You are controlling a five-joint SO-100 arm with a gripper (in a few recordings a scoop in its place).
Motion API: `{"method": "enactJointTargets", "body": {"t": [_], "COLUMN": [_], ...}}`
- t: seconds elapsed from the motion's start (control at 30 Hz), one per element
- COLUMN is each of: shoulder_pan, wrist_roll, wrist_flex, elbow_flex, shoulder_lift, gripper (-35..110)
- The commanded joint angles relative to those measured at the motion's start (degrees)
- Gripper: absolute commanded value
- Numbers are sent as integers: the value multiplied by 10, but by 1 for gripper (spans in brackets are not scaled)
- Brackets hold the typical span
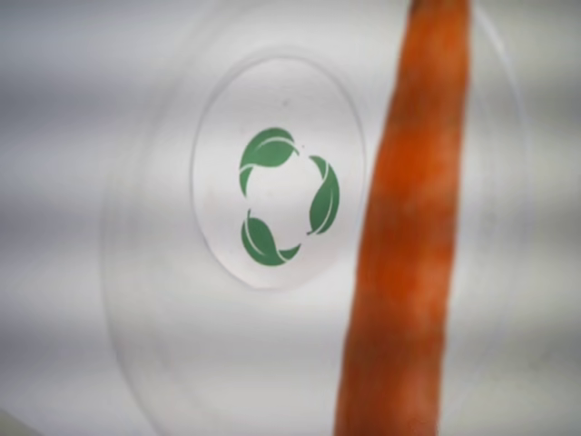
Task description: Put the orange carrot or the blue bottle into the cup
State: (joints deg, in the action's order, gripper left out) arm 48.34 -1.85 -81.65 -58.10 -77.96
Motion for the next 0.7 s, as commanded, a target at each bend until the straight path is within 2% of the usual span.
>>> {"method": "enactJointTargets", "body": {"t": [0.0, 0.67], "shoulder_pan": [4, 4], "wrist_roll": [-10, -10], "wrist_flex": [17, 17], "elbow_flex": [69, 74], "shoulder_lift": [-40, -49], "gripper": [25, 25]}}
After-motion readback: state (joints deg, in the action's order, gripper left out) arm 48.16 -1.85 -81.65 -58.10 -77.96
